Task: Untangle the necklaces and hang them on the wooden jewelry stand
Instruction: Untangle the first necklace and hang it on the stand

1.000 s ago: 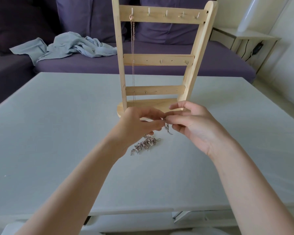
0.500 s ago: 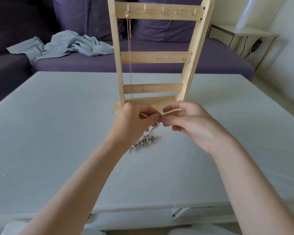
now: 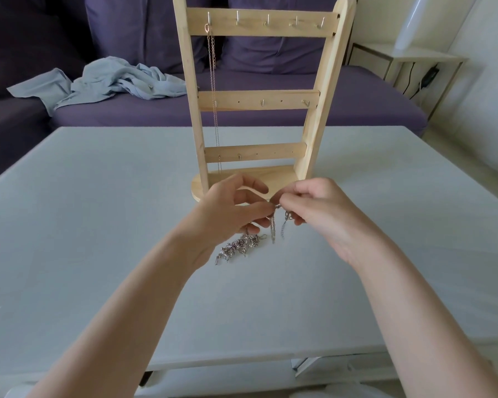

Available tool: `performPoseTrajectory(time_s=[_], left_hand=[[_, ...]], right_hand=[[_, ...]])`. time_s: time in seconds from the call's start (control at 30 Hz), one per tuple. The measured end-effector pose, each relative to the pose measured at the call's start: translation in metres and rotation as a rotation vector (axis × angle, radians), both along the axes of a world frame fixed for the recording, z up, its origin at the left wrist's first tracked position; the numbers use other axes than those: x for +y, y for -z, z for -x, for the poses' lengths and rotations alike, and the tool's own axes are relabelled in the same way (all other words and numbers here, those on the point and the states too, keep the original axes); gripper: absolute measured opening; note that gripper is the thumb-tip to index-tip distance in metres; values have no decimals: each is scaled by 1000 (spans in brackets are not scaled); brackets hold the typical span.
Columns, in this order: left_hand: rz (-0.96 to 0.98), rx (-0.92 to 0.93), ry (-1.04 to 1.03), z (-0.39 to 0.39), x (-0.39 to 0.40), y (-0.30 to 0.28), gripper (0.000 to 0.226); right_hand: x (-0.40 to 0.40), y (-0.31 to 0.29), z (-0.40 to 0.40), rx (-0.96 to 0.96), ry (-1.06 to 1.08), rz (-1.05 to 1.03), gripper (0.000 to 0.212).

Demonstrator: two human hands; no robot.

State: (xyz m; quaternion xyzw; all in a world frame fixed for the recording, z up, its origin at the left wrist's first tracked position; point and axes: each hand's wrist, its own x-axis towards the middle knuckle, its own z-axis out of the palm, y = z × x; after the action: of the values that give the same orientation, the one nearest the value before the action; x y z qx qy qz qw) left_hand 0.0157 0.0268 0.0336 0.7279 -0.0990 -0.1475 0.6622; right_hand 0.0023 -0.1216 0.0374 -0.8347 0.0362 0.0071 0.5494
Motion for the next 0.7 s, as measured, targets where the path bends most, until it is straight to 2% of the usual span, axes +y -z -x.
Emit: performPoseTrajectory(time_s=[0.07,0.23,0.37,0.47,0.53,0.7], left_hand=[[-6,-12,-3,-1,1,0,17],[-33,-110,-40,-4,3,1,20],[109,-30,-9,-4,1,-1,19],[195,41,48,-4,1,-3,20],[199,57,85,-4,2,-5,22],[82,38,142,-2,4,-8,19]], right_hand=[[-2,1,-1,1,-22,-1,20],[-9,-3,2,19,-130,-139,9],[-13,-2,-1,-2,-80,-207,3],[-16,-5,0,57,-118,-307,7],[-15,-7,1,97,-172,-302,11],[-10,-9,3,187,-295,-197,29]])
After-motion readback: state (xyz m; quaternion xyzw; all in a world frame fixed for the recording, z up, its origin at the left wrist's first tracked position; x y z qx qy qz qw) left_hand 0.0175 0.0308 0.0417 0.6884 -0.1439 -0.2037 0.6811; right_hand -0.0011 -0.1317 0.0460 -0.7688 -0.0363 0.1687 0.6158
